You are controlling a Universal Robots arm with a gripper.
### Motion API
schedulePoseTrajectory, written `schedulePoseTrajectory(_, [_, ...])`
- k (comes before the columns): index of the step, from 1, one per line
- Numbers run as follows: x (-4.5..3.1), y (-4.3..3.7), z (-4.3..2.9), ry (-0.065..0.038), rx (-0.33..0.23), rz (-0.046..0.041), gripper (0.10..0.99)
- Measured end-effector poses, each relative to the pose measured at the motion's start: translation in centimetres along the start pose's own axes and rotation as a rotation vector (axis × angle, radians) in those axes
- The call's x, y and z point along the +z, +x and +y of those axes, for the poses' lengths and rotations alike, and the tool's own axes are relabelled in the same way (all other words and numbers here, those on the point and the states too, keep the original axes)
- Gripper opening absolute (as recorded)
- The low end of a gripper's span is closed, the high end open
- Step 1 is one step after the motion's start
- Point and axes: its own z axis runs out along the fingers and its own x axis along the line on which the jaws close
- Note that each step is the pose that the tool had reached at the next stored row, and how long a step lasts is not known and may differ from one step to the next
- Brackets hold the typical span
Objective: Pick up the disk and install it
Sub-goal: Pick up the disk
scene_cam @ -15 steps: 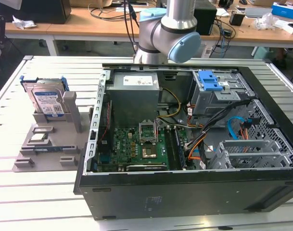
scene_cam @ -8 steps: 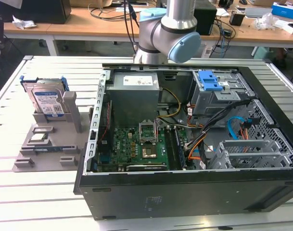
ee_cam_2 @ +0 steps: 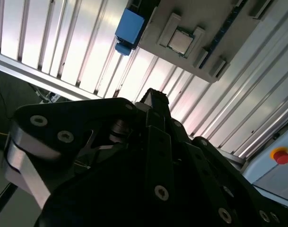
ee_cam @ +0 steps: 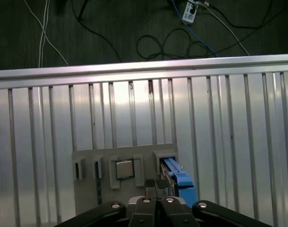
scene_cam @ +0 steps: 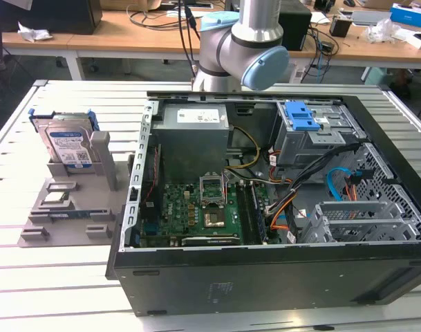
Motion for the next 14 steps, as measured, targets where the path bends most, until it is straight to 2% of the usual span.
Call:
schedulePoseTrajectory(7, [0.0,0.0,0.0,0.0,0.0,0.0001,0.114])
schedulePoseTrajectory(14, [0.0,0.0,0.0,0.0,-0.001,0.0001,0.541])
